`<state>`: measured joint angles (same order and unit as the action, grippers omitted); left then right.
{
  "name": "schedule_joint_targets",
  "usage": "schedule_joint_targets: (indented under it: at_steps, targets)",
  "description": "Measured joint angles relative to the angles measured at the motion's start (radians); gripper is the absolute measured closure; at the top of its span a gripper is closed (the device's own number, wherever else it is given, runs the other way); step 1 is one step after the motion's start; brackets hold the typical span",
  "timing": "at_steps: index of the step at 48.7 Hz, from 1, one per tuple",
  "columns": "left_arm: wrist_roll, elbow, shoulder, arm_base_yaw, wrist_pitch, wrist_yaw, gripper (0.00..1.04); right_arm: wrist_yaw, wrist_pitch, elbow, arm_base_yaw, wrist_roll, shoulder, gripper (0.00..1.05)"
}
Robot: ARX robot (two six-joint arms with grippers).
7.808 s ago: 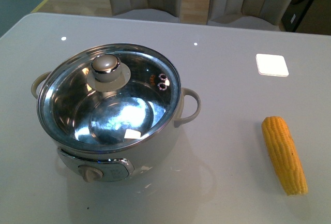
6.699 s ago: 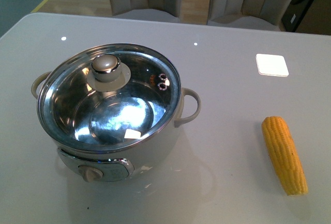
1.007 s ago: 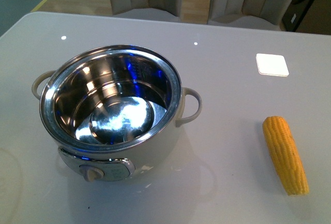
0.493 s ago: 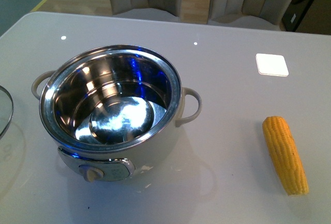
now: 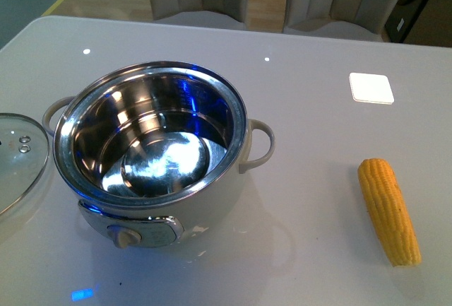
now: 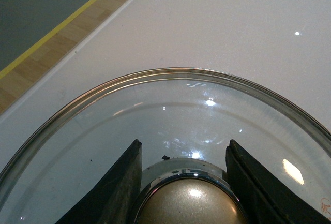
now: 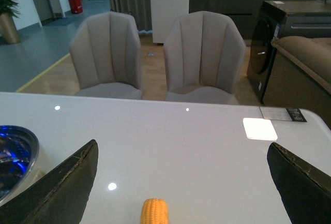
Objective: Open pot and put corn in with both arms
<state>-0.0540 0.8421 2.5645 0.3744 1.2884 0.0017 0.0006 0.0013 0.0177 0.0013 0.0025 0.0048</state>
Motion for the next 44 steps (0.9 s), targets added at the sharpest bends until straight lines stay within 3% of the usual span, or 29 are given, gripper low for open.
schedule_joint_targets:
  at_steps: [20,29,35,44]
  targets:
    - [0.026,0.045,0.061,0.006,0.014,0.005,0.63,0.000,0.000,0.000,0.000,0.000,0.000,0.09]
    - [0.032,0.043,0.063,0.013,0.026,0.006,0.34,0.000,0.000,0.000,0.000,0.000,0.000,0.09]
    - [0.048,0.012,0.028,0.022,0.021,0.006,0.09,0.000,0.000,0.000,0.000,0.000,0.000,0.09]
    - [0.084,-0.069,-0.138,0.031,0.000,0.020,0.07,0.000,0.000,0.000,0.000,0.000,0.000,0.09]
